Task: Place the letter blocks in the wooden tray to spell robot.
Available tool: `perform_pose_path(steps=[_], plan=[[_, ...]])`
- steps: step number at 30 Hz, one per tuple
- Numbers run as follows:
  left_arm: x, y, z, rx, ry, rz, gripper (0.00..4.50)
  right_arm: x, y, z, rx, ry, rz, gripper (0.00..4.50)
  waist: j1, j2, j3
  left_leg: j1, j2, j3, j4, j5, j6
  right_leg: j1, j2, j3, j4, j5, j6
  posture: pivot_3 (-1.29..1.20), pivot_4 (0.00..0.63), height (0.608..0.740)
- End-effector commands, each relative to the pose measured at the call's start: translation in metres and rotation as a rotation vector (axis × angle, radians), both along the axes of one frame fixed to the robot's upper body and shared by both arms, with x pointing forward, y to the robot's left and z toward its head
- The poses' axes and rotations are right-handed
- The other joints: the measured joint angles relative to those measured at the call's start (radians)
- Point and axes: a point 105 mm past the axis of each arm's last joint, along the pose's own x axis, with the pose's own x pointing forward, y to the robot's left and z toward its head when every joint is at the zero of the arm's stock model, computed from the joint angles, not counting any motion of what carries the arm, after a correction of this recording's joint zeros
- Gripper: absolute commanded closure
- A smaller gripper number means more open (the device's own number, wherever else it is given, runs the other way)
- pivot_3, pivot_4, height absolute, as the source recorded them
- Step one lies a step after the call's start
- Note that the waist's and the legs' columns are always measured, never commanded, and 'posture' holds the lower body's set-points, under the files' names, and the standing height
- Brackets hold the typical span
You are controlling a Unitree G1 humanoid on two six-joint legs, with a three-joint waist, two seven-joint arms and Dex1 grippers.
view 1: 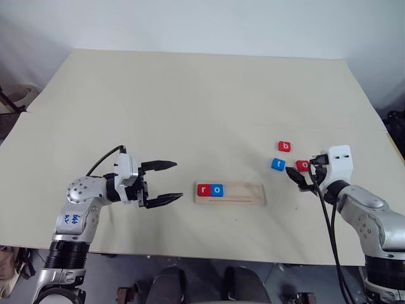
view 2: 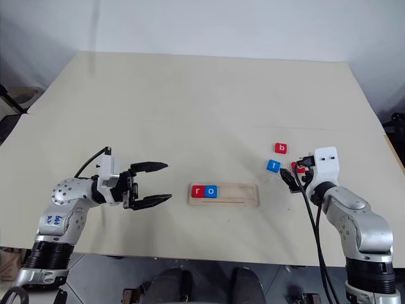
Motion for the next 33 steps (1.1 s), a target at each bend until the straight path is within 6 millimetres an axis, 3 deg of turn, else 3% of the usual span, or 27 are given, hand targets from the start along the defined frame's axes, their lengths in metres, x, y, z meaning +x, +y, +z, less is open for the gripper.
perform_pose_path(steps=[1,13,30,33], plan=[[-0.003,0.004,0.009,-0.011,-0.038,0.008,0.06,0.0,0.004,0.024,-0.004,-0.064,0.008,0.0,-0.002,0.0,0.0,0.0,0.0,0.0,0.0,0.0,0.0,0.0,0.0,0.0,0.0,0.0,0.0,0.0,0.15,0.74],[-0.003,0.003,0.009,-0.004,-0.039,0.008,0.06,0.008,0.02,0.037,-0.016,-0.069,0.053,0.0,-0.003,0.0,0.0,0.0,0.0,0.0,0.0,0.0,0.0,-0.001,0.0,0.0,0.0,0.0,0.0,0.0,0.15,0.74],[-0.008,0.003,0.009,-0.001,-0.044,0.025,0.06,0.078,0.039,0.028,0.058,0.002,-0.136,0.0,-0.028,0.0,0.0,-0.008,0.0,0.005,0.0,0.0,0.0,-0.014,-0.001,0.004,0.007,0.0,0.0,0.0,0.15,0.74],[-0.009,0.005,0.01,-0.001,-0.046,0.036,0.0,0.084,0.04,0.023,0.062,0.004,-0.163,0.62,-0.028,0.0,0.0,-0.009,0.0,0.009,0.001,0.0,-0.001,-0.014,-0.001,0.003,0.007,0.0,0.0,0.0,0.15,0.74]])
